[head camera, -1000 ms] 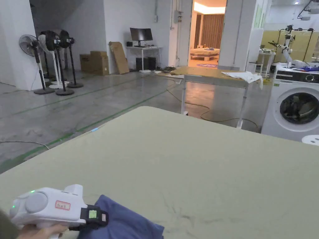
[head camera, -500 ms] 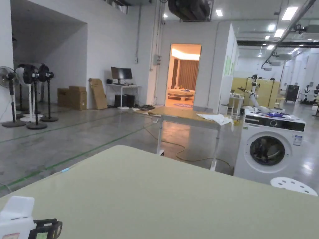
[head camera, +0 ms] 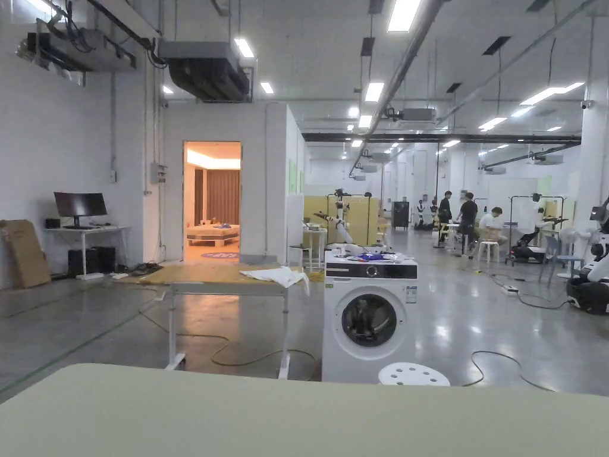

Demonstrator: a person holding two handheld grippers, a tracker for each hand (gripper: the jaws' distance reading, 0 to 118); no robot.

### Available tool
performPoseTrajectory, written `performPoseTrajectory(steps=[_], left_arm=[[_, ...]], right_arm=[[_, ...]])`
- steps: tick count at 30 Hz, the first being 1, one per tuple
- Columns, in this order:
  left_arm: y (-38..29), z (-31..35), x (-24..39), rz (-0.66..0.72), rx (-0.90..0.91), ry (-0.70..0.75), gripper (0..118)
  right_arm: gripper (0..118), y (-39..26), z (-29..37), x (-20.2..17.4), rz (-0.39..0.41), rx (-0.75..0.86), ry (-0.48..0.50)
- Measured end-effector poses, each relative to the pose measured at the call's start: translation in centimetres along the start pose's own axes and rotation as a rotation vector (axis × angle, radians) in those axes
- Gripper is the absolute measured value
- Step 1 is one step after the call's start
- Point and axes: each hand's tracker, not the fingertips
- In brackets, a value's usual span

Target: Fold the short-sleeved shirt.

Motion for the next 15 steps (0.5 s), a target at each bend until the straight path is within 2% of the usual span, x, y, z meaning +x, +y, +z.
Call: performPoseTrajectory(steps=[1, 2, 7, 10, 15], left_arm=[[-0.2, 0.5, 0.2, 0.007, 0.004, -0.01, 5], [-0.6, 1.0, 0.2, 0.02, 0.007, -0.015, 0], [-1.0, 1.9, 1.2, -0.012, -0.05, -0.113, 0], [-1.3, 2.0, 0.8, -0.005, -0.056, -0.102, 0], [-1.0, 2.1, 0.5, 0.019, -0.045, -0.096, 0]], right_arm=[[0, 0.1, 0.6, -0.2, 0.031, 0.031, -0.021], [0, 0.3, 1.1, -0.4, 0.046, 0.053, -0.033], [0, 0.2, 1.4, -0.3, -0.002, 0.066, -0.022], [0, 0.2, 1.2, -0.4, 0.01, 0.053, -0.04], [0, 0.0, 1.1, -0.6, -0.019, 0.056, -0.024]])
